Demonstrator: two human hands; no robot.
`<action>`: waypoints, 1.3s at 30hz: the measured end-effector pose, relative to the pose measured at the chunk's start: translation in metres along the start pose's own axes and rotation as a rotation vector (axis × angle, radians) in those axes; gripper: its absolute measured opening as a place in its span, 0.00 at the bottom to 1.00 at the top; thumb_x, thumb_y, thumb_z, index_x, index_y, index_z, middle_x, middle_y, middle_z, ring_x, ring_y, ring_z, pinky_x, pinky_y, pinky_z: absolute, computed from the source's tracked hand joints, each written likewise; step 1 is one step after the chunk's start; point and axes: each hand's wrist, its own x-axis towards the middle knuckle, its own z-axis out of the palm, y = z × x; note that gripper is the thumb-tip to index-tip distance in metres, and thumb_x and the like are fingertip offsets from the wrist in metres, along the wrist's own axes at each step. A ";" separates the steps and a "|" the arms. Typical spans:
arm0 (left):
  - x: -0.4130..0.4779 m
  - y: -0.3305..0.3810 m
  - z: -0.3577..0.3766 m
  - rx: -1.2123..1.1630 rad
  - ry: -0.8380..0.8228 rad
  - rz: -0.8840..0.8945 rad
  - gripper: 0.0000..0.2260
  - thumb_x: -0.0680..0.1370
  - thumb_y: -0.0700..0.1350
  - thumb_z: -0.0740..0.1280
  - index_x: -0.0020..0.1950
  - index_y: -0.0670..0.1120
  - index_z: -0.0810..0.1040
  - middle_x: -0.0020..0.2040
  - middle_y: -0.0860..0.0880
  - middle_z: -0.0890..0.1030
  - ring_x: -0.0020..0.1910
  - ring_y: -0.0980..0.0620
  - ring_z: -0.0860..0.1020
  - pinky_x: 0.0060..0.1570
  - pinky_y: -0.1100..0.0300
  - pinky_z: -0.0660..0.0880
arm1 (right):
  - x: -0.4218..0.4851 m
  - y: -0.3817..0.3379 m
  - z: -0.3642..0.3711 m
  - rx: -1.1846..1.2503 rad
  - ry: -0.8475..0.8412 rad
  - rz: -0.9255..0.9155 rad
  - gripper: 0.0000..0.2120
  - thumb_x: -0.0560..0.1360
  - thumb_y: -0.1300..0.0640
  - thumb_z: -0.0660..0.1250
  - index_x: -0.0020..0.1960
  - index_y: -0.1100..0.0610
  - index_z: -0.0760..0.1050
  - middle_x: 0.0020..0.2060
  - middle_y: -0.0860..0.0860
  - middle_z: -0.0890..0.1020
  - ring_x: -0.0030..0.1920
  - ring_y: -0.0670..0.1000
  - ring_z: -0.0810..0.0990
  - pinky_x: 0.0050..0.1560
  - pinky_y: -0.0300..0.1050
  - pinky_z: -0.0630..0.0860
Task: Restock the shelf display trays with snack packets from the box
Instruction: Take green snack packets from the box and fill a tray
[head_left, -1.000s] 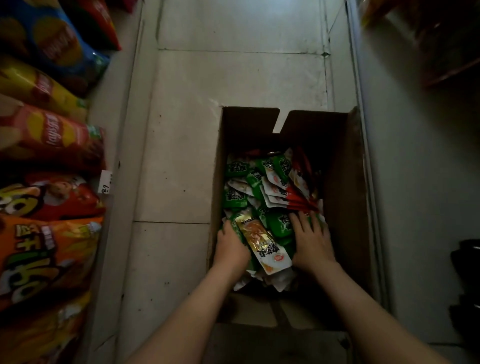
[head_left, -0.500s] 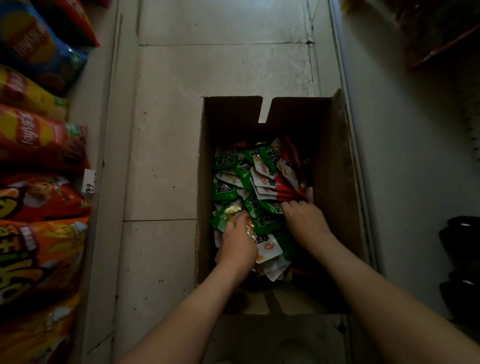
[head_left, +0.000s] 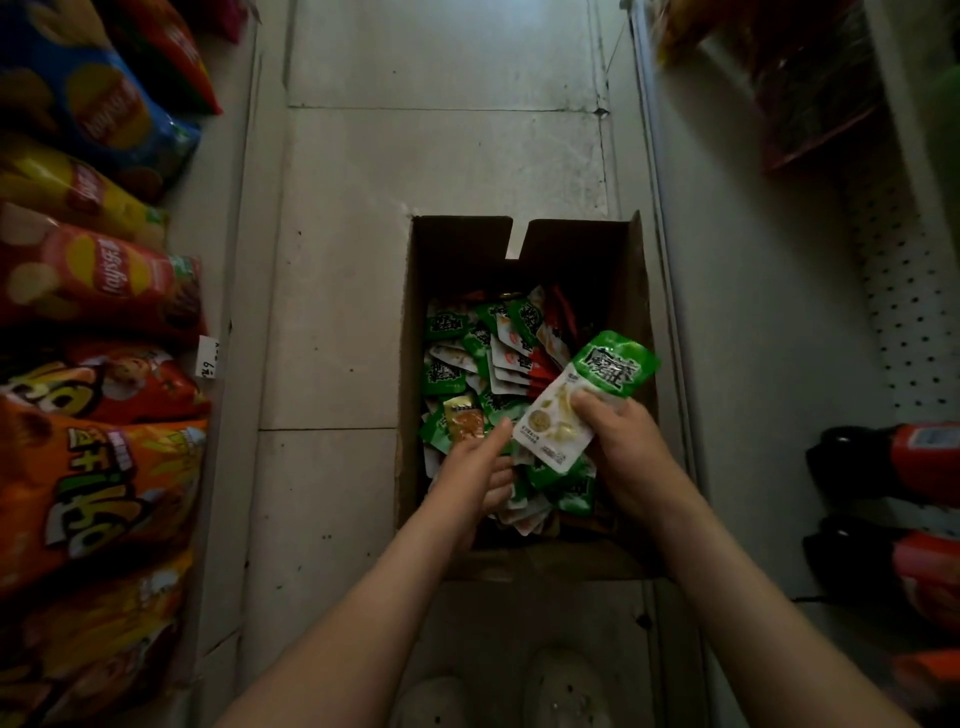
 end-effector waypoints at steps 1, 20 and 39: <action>0.001 -0.002 -0.003 -0.045 0.001 -0.028 0.27 0.75 0.57 0.68 0.69 0.43 0.71 0.60 0.41 0.78 0.56 0.47 0.79 0.51 0.59 0.78 | -0.003 0.003 0.001 0.079 -0.018 0.014 0.07 0.79 0.62 0.61 0.51 0.62 0.77 0.44 0.57 0.85 0.47 0.56 0.84 0.52 0.53 0.80; 0.010 -0.015 -0.007 -0.414 -0.045 -0.067 0.05 0.78 0.37 0.66 0.53 0.42 0.78 0.42 0.43 0.84 0.40 0.46 0.83 0.39 0.50 0.79 | -0.009 0.044 -0.005 0.009 -0.146 0.169 0.14 0.76 0.65 0.63 0.61 0.57 0.72 0.52 0.56 0.83 0.49 0.57 0.83 0.47 0.52 0.81; 0.049 -0.045 -0.031 -0.167 0.233 -0.033 0.12 0.79 0.42 0.67 0.61 0.43 0.77 0.51 0.41 0.83 0.48 0.41 0.82 0.48 0.49 0.79 | 0.073 0.095 0.007 -0.764 0.177 0.303 0.44 0.68 0.38 0.71 0.74 0.57 0.57 0.72 0.57 0.65 0.71 0.60 0.64 0.69 0.56 0.62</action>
